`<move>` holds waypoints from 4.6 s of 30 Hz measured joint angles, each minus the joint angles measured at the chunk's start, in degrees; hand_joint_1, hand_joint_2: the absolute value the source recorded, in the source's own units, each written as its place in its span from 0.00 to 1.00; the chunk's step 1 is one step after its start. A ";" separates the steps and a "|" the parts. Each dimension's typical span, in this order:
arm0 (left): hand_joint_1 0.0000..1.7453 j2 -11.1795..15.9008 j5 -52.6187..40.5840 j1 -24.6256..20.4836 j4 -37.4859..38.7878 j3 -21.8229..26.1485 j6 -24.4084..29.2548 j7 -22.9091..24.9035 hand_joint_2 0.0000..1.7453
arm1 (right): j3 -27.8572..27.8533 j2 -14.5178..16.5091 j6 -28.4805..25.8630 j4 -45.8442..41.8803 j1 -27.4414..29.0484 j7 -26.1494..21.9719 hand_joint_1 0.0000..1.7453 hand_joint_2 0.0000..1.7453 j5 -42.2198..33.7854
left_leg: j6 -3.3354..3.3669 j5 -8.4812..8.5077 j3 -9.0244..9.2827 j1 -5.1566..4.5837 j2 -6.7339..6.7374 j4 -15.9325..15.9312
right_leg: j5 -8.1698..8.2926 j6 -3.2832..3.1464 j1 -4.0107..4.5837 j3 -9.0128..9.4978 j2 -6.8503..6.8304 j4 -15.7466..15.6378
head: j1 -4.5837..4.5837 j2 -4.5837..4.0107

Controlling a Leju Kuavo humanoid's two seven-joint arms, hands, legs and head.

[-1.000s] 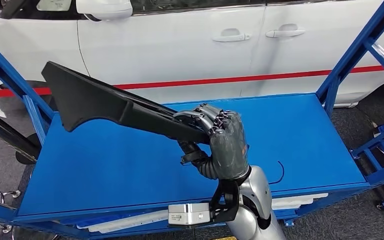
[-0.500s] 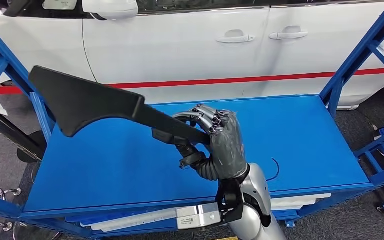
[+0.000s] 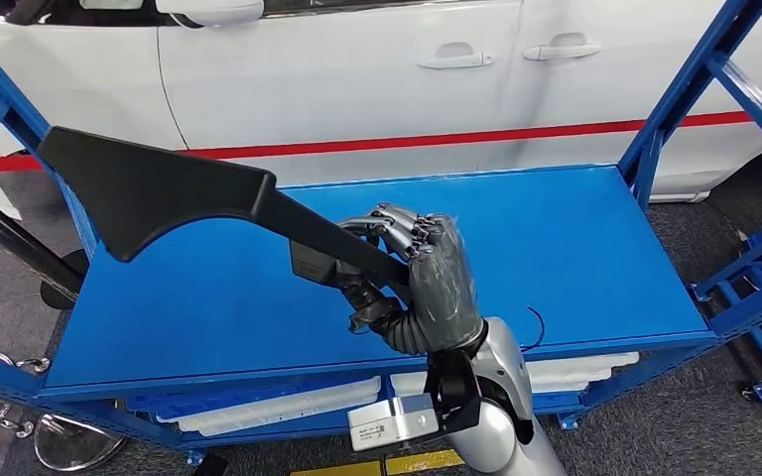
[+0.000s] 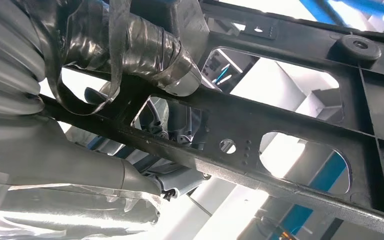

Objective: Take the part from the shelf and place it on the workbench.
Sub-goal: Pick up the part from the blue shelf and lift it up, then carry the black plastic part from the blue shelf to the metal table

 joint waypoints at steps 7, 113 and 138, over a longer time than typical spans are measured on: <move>0.00 0.35 0.57 -0.40 0.75 -0.39 0.49 0.54 1.00 | 0.40 -0.02 0.07 0.10 -0.05 0.63 1.00 1.00 -0.57 | 2.08 4.02 -1.91 0.03 0.57 -1.79 | -4.10 2.10 -0.38 -2.00 0.32 3.73 | 0.03 0.01; 0.00 0.29 2.87 -0.70 2.82 -3.15 0.16 0.56 1.00 | 5.58 -2.27 0.11 3.80 -0.32 2.77 1.00 1.00 7.15 | 0.53 9.49 -9.15 -0.36 1.03 -0.65 | -8.96 0.81 0.13 11.09 0.17 0.35 | -0.04 0.01; 0.00 0.46 2.83 0.07 3.68 -3.31 0.68 0.11 1.00 | 5.82 -5.17 -3.89 6.39 4.41 0.32 1.00 1.00 7.35 | 1.88 6.38 -4.01 -0.42 1.11 -2.78 | -10.32 1.77 -0.35 -3.16 0.00 15.23 | -0.03 0.01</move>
